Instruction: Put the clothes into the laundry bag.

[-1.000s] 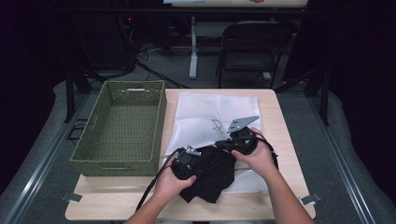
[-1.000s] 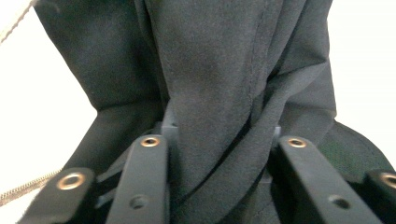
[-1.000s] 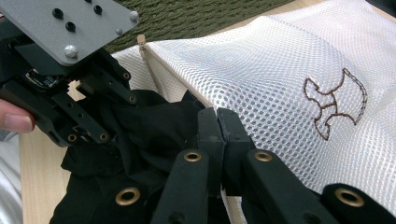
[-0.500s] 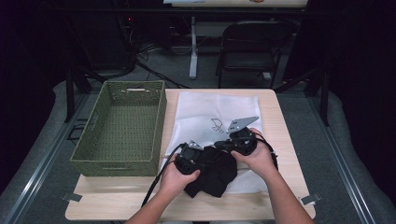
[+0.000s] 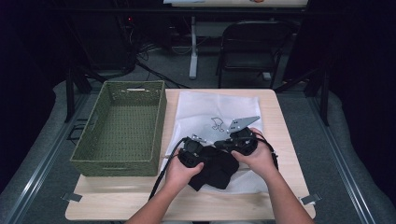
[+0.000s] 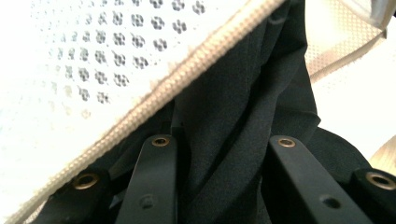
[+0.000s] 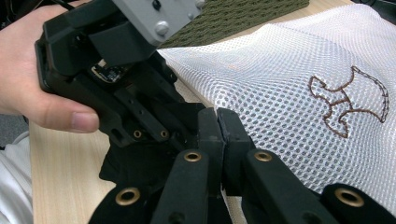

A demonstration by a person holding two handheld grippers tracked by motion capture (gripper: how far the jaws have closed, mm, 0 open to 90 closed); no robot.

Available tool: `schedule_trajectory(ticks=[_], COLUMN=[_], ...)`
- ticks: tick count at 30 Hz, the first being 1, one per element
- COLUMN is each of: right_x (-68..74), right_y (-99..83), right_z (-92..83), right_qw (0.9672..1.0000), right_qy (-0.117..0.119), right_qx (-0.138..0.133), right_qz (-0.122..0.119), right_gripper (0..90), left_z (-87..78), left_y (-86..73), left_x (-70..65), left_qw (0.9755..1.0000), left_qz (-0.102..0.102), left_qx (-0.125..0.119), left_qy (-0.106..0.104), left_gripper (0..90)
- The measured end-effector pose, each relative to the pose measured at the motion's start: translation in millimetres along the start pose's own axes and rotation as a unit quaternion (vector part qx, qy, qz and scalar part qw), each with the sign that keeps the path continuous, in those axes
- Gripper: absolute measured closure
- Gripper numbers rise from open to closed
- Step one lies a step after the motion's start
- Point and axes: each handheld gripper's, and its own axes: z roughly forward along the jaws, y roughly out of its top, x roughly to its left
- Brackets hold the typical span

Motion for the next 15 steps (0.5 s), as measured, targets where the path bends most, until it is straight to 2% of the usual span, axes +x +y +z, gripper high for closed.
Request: schedule_trajectory(ticks=[9,10,15], right_x=[0.3,0.3,-2.0], right_y=[-0.6,-0.7,-2.9], right_z=[1.7,1.9,3.8], right_qw=[1.0,1.0,1.0], right_qy=[-0.002,-0.003,-0.002], right_qx=[0.004,0.005,0.007], right_qz=[-0.004,-0.003,0.001], right_gripper=[89.3,89.3,89.3], left_z=[6.3,7.3,7.5], left_y=[0.9,0.5,-0.6], left_x=[1.4,0.4,0.4], left_qw=[0.9999,0.9999,0.9999], left_qz=[-0.005,-0.011,-0.002], left_qx=[-0.011,-0.011,-0.012], left_qy=[0.009,0.007,0.009], left_gripper=[71.6,70.8,59.1])
